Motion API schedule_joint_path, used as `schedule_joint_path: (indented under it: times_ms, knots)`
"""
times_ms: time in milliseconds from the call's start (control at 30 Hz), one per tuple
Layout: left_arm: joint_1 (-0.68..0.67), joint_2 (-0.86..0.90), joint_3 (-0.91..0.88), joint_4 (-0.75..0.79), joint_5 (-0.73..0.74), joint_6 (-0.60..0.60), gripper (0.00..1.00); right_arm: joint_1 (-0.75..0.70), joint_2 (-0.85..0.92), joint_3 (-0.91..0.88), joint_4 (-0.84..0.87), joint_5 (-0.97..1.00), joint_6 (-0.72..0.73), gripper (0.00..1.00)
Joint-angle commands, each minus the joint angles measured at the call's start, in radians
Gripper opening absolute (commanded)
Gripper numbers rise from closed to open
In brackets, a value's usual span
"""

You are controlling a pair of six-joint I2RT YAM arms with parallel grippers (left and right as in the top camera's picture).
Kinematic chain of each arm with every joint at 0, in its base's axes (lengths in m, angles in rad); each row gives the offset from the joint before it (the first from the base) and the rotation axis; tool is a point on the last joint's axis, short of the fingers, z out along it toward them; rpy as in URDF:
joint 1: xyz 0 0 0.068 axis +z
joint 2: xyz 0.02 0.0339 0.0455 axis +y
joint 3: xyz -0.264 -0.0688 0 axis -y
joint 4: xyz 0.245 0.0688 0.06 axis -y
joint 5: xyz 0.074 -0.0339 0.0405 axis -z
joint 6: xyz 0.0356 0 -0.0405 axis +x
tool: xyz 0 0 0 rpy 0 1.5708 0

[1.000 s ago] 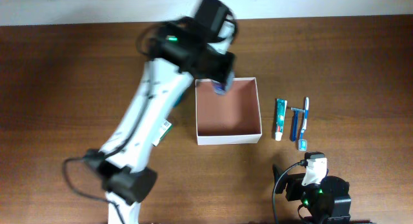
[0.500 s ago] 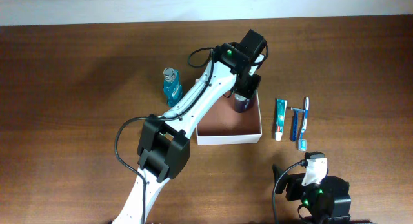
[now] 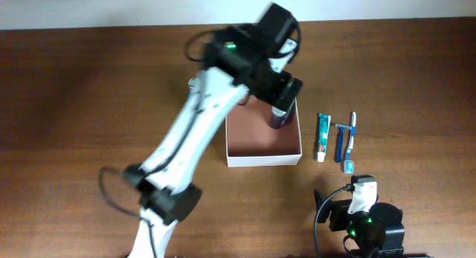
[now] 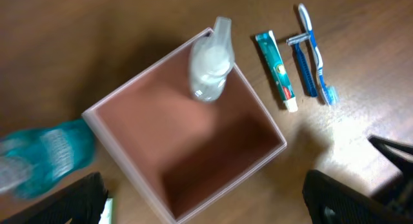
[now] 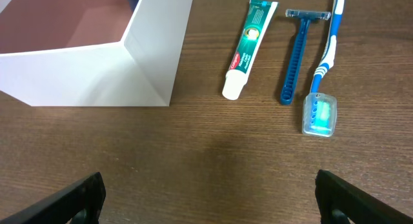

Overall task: Pack container
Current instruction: 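Carry the soap bottle with the left gripper into the box, release, then grasp the blue Listerine bottle with the left gripper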

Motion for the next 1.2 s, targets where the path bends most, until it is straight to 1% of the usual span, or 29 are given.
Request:
schedule_joint_path:
  times_ms: [0, 33, 67, 233, 267, 367, 467, 567, 600, 667, 700, 733, 800, 900, 967, 1000, 1033, 1067, 1133, 1167]
  knots:
    - [0.082, -0.114, 0.023, -0.053, -0.18, 0.055, 0.99, -0.006, -0.006, -0.007, 0.0, -0.005, 0.004, 0.99]
    - [0.098, -0.119, 0.023, -0.061, -0.2, 0.055, 0.99, -0.006, -0.006, -0.007, -0.001, -0.005, 0.004, 0.99]
    - [0.148, -0.122, 0.021, -0.069, -0.213, 0.055, 0.99, -0.006, -0.006, -0.007, -0.001, -0.005, 0.004, 0.99]
    - [0.291, -0.088, -0.068, -0.061, -0.175, 0.048, 0.99, -0.006, -0.006, -0.007, -0.001, -0.005, 0.004, 0.99]
    - [0.322, -0.061, -0.108, -0.049, -0.147, 0.049, 0.99, -0.006, -0.006, -0.007, -0.001, -0.005, 0.004, 0.99]
    - [0.347, 0.0, -0.183, -0.018, -0.146, 0.053, 0.99, -0.006, -0.006, -0.007, -0.001, -0.005, 0.004, 0.99]
    - [0.35, 0.066, -0.267, 0.058, -0.097, 0.106, 0.99, -0.006, -0.006, -0.007, -0.001, -0.005, 0.004, 0.99]
    - [0.35, 0.132, -0.312, 0.134, -0.087, 0.105, 0.97, -0.006, -0.006, -0.007, -0.001, -0.005, 0.004, 0.99]
    - [0.35, 0.16, -0.312, 0.143, -0.085, 0.105, 0.93, -0.006, -0.006, -0.007, -0.001, -0.005, 0.004, 0.99]
    - [0.35, 0.193, -0.313, 0.15, -0.084, 0.102, 0.89, -0.006, -0.006, -0.007, -0.001, -0.005, 0.004, 0.99]
    - [0.35, 0.214, -0.313, 0.149, -0.077, 0.1, 0.79, -0.006, -0.006, -0.007, -0.001, -0.005, 0.004, 0.99]
    - [0.35, 0.225, -0.313, 0.143, -0.068, 0.1, 0.75, -0.006, -0.006, -0.007, -0.001, -0.005, 0.004, 0.99]
    - [0.35, 0.236, -0.313, 0.134, -0.066, 0.1, 0.57, -0.006, -0.006, -0.007, -0.001, -0.005, 0.004, 0.99]
    - [0.35, 0.232, -0.296, 0.115, -0.067, 0.1, 0.44, -0.006, -0.006, -0.007, -0.001, -0.005, 0.004, 0.99]
    - [0.35, 0.231, -0.259, 0.079, -0.067, 0.1, 0.36, -0.006, -0.006, -0.007, -0.001, -0.005, 0.004, 0.99]
    - [0.35, 0.231, -0.244, 0.064, -0.068, 0.096, 0.35, -0.006, -0.006, -0.007, -0.001, -0.005, 0.004, 0.99]
    - [0.35, 0.23, -0.203, 0.027, -0.068, 0.093, 0.29, -0.006, -0.006, -0.007, 0.0, -0.005, 0.004, 0.99]
    - [0.35, 0.23, -0.161, -0.008, -0.067, 0.093, 0.25, -0.006, -0.006, -0.007, -0.001, -0.005, 0.004, 0.99]
    - [0.348, 0.227, -0.068, -0.069, -0.065, 0.081, 0.21, -0.006, -0.006, -0.007, -0.001, -0.005, 0.004, 0.99]
    - [0.343, 0.204, -0.045, -0.069, -0.026, 0.082, 0.2, -0.006, -0.006, -0.007, -0.001, -0.005, 0.004, 0.99]
